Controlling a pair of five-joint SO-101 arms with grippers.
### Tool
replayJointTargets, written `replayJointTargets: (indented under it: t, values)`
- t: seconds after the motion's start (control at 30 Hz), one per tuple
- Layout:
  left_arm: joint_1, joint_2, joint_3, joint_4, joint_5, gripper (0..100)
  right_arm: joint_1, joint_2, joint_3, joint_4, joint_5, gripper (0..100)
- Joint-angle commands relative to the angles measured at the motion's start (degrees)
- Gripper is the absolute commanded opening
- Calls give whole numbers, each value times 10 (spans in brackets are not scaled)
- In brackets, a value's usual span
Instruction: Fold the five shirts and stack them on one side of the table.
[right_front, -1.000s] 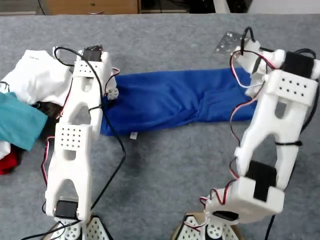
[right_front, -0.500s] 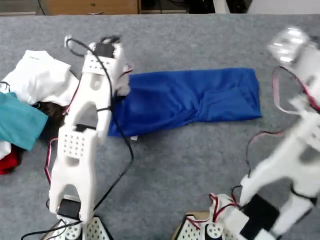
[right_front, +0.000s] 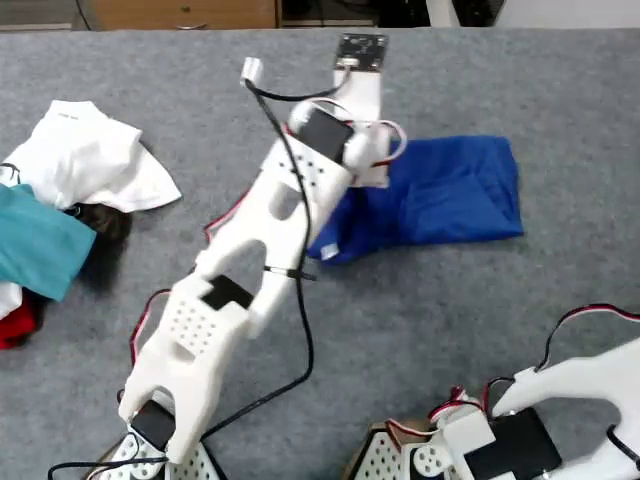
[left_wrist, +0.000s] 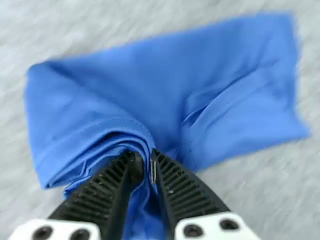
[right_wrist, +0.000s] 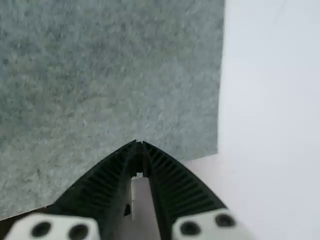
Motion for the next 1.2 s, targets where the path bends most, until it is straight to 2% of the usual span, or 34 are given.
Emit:
replayJointTargets:
  t: [0.0, 0.1, 0.37, 0.67, 0.77, 0.83, 0.93, 1.03, 1.17]
  values:
    - [32, 14, -27, -123, 33, 19, 29, -16, 23, -30, 11, 2]
    - [62, 32, -26, -196, 33, 19, 35, -16, 44, -48, 14, 2]
    - [131, 54, -26, -318, 33, 19, 39, -16, 54, -51, 16, 2]
    - [142, 109, -33, -443, 33, 22, 36, -16, 54, -49, 16, 3]
    - [142, 140, -52, -455, 33, 22, 34, -16, 55, -50, 16, 3]
    - [143, 159, -78, -456, 39, 57, 26, -15, 55, -49, 16, 3]
    - [136, 174, -111, -452, 120, 149, 19, -15, 55, -49, 15, 3]
    - [118, 177, -127, -434, 189, 171, 13, -15, 56, -47, 13, 3]
    - [80, 176, -151, -386, 194, 171, -8, -15, 57, -46, 12, 3]
